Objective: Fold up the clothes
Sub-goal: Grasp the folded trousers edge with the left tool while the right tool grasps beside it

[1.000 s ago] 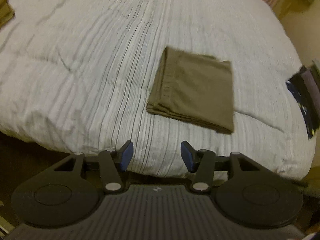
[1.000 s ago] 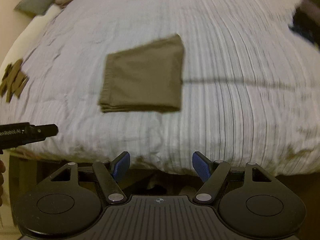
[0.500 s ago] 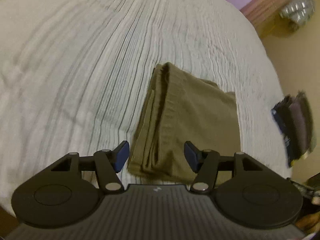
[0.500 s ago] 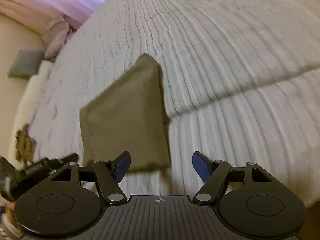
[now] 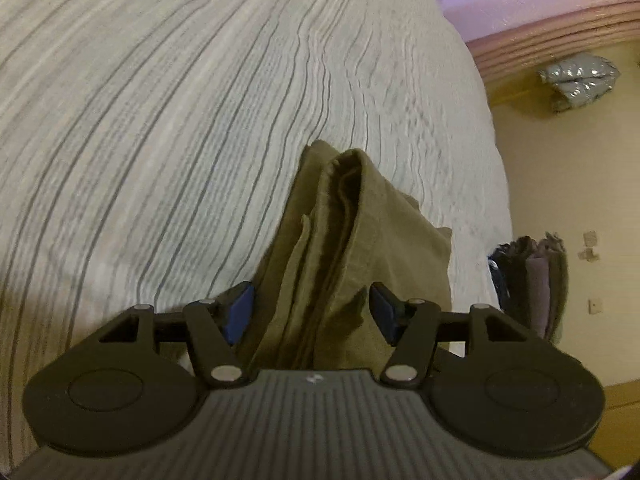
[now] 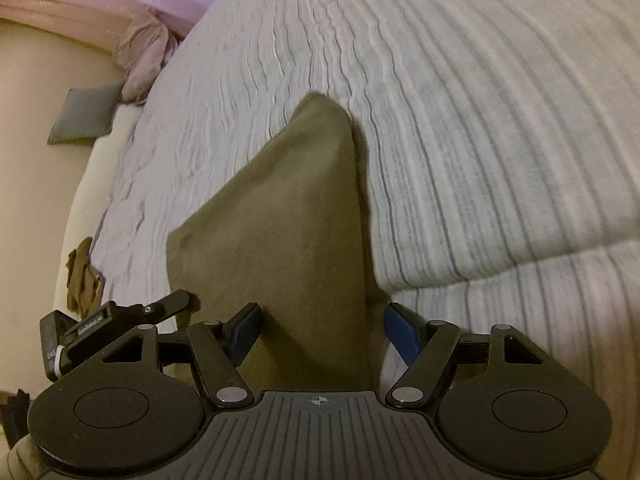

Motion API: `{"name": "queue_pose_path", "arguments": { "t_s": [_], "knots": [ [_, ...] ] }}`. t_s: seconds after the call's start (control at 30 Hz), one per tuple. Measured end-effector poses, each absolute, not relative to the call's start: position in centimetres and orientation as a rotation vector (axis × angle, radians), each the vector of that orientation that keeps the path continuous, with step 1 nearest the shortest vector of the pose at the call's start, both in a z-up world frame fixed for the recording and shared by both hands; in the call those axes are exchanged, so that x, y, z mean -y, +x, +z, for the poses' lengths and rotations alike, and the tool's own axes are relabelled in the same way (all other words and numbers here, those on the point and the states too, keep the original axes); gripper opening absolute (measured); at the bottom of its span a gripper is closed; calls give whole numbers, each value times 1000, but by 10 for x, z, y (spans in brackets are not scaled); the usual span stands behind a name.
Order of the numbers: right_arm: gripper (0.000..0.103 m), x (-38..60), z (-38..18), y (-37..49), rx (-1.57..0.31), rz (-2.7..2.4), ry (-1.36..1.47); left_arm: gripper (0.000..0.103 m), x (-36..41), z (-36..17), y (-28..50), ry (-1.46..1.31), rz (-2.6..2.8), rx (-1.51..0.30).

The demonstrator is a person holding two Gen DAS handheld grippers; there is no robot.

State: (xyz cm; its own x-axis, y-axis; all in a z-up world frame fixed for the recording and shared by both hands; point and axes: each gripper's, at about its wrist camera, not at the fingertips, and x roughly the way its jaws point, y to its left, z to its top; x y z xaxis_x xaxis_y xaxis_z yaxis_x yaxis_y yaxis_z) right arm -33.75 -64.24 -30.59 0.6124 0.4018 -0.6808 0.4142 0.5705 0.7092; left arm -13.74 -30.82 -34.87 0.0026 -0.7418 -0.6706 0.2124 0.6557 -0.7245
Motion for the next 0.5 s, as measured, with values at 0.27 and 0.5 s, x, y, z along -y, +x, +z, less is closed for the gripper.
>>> {"name": "queue_pose_path", "arguments": {
  "t_s": [0.27,0.5],
  "knots": [
    [60,646,-328,-319,-944,81,1108,54,322,-369,-127,-519,-854,-1438],
    [32,639,-311,-323,-949,-9,1117,29,330,-358,-122,-477,-881,-1480]
  ]
}}
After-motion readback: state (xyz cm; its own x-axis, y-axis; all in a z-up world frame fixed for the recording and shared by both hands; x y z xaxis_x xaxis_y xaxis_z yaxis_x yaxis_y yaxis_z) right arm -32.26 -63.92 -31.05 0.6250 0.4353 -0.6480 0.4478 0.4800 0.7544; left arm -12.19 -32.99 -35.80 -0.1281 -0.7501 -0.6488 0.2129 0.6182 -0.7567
